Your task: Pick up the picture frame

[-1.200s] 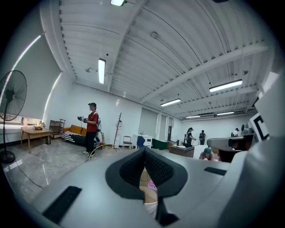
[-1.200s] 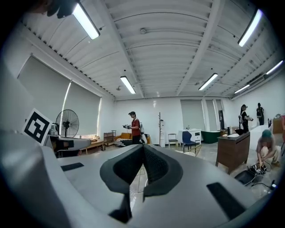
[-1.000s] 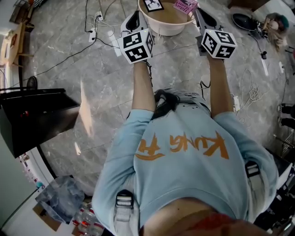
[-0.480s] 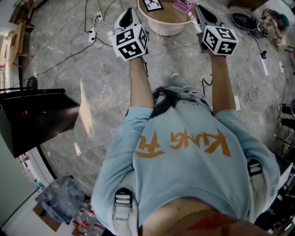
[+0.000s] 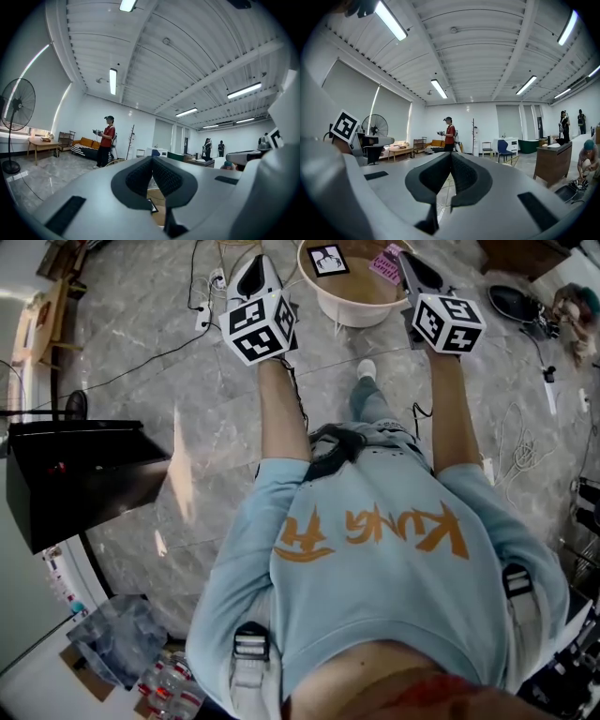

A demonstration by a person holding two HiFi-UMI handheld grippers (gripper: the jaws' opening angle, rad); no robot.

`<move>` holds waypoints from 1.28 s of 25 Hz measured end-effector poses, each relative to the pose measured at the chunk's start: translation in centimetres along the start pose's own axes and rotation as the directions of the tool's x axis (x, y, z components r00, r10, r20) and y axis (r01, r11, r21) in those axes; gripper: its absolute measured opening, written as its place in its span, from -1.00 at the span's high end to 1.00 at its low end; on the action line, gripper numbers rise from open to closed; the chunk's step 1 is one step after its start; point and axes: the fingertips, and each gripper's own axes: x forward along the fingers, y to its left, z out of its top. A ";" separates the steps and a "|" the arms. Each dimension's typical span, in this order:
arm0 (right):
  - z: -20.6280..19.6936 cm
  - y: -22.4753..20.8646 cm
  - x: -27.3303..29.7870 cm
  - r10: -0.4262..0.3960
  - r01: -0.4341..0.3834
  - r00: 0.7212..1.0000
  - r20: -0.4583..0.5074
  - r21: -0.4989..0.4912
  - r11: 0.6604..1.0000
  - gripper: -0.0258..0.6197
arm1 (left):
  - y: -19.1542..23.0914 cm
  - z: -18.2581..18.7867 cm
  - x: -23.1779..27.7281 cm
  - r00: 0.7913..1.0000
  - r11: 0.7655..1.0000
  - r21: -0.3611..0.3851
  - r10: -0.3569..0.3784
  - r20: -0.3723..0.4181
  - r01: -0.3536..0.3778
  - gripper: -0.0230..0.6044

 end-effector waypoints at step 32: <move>-9.9 -29.6 34.0 0.099 -0.053 0.978 -0.183 0.241 0.969 0.93 | -6.6 -12.4 42.3 0.955 1.000 0.016 0.012 -0.298 -0.008 0.87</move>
